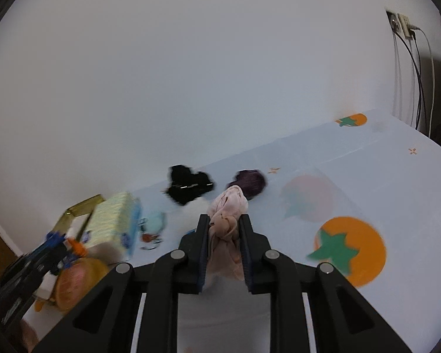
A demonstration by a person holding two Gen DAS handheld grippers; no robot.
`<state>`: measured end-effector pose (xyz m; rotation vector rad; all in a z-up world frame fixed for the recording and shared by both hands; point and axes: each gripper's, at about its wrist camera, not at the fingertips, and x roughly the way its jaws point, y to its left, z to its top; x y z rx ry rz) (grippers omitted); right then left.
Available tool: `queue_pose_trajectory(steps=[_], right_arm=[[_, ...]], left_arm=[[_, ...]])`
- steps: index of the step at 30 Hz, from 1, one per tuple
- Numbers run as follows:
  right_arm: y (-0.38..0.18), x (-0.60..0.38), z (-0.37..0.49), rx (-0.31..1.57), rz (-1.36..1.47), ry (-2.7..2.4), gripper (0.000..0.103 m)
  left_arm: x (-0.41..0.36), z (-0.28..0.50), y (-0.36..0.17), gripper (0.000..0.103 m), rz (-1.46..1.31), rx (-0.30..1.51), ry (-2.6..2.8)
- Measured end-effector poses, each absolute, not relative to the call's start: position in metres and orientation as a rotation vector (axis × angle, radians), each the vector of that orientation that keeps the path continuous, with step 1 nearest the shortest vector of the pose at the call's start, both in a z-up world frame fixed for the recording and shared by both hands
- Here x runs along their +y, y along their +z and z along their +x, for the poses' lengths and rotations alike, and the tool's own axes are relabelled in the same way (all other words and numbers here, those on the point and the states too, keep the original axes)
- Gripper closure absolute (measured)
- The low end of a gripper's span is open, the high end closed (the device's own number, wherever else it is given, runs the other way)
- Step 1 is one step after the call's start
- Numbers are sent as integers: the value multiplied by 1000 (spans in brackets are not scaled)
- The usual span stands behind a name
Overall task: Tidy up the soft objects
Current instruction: 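Carry the blue toy and pink cloth over the gold tray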
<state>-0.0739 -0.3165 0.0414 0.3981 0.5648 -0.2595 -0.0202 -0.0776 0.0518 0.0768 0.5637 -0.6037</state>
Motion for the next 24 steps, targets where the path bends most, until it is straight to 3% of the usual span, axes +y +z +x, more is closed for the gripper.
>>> queue_pose_trajectory(steps=[24], right_arm=[[60, -135, -21, 595, 292, 59, 81]], left_arm=[[51, 35, 56, 90, -3, 559, -326]])
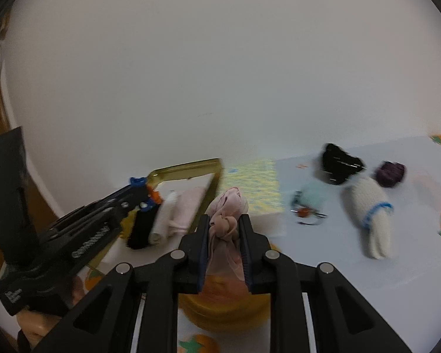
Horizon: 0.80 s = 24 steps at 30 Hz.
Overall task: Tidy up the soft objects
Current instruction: 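Carry the blue toy and pink cloth over the gold tray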
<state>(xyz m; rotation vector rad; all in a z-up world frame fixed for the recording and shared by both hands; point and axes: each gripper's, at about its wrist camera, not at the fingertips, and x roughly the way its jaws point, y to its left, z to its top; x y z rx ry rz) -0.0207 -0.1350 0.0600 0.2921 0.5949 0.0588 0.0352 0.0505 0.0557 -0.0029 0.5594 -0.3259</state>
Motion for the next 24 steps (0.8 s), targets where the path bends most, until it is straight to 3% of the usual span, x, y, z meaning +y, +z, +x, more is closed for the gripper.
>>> queue_pose_trajectory(steps=[24], right_arm=[[77, -68, 121, 791, 268, 141, 81]], left_arm=[[110, 133, 49, 90, -70, 742, -9]])
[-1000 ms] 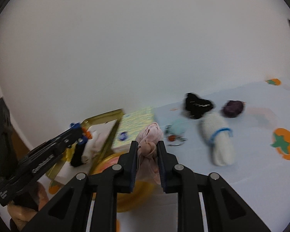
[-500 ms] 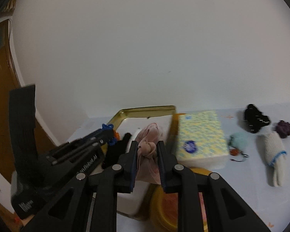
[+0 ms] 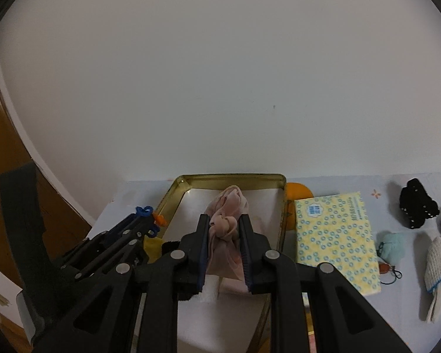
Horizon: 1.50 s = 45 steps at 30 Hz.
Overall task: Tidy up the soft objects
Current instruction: 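Carry the blue toy and pink cloth over the gold tray, then lower both items into the tray and open both grippers, then raise both open grippers from the tray back toward the remaining items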
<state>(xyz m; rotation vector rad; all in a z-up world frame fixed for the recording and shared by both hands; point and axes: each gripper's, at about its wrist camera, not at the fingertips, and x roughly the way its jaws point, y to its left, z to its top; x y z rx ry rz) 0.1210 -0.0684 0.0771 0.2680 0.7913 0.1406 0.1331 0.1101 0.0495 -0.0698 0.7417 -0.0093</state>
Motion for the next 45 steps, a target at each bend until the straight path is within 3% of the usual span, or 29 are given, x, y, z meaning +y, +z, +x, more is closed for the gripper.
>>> queue_pose_trajectory(steps=[11, 14, 16, 17, 18, 20, 22, 31, 35, 38, 45], right_arm=[[42, -67, 167, 926, 296, 127, 81], [40, -67, 171, 966, 343, 145, 75], [37, -71, 174, 987, 391, 171, 68], [38, -73, 173, 977, 405, 183, 66], [41, -73, 170, 965, 406, 195, 61], [47, -73, 165, 932, 395, 196, 51], [57, -77, 152, 878, 425, 200, 42], [73, -86, 77, 660, 439, 127, 42], [75, -82, 31, 482, 357, 43, 41], [74, -81, 2, 360, 306, -38, 27], [69, -87, -29, 268, 259, -40, 26]], left_arm=[[123, 154, 15, 90, -98, 861, 19], [124, 153, 16, 82, -97, 859, 22], [125, 152, 18, 61, -91, 859, 39], [126, 152, 19, 34, -92, 859, 46], [128, 152, 20, 14, -95, 853, 49], [129, 147, 26, 3, -103, 817, 51], [128, 142, 32, 2, -104, 797, 39], [124, 113, 52, 0, -82, 680, 59], [120, 94, 51, 0, -68, 607, 55], [114, 86, 48, 0, -41, 572, 72], [95, 58, 50, 0, 39, 440, 114]])
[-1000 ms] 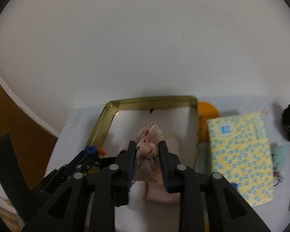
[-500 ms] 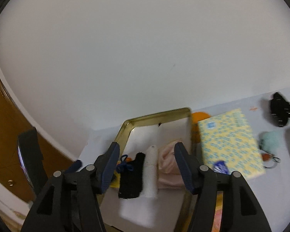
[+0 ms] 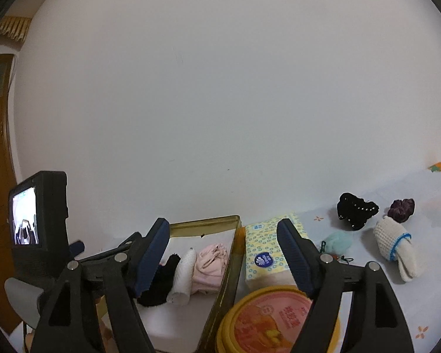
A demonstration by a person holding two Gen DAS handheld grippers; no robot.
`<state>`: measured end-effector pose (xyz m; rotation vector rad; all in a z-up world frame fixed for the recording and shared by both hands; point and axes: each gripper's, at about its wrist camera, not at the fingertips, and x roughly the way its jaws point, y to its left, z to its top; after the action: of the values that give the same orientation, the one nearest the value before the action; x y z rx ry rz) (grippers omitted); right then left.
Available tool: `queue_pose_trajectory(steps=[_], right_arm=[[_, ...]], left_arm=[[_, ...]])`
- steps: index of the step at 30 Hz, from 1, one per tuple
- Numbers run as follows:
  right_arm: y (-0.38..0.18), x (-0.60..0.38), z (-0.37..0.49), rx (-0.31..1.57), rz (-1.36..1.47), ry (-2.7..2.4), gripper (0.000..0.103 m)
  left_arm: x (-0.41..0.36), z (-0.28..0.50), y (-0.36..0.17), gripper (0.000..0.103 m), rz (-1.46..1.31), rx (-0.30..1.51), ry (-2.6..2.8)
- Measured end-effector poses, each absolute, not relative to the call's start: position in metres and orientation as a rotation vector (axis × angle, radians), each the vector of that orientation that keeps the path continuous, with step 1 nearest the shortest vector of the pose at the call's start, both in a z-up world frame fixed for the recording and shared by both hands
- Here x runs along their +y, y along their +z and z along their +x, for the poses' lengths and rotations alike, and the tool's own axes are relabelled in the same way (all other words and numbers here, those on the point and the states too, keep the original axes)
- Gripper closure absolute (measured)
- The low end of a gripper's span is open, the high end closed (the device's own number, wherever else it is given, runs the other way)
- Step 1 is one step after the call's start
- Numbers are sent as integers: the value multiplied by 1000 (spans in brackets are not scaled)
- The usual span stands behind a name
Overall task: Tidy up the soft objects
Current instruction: 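Raise both open grippers from the tray back toward the remaining items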
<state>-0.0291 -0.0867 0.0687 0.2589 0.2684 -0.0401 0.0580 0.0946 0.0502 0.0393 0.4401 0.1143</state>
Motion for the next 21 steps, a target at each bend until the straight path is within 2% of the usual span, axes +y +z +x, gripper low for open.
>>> queue_pose_trajectory(steps=[21], right_arm=[[72, -86, -63, 191, 103, -79, 26]], left_arm=[[80, 24, 31, 0, 8, 354, 63]])
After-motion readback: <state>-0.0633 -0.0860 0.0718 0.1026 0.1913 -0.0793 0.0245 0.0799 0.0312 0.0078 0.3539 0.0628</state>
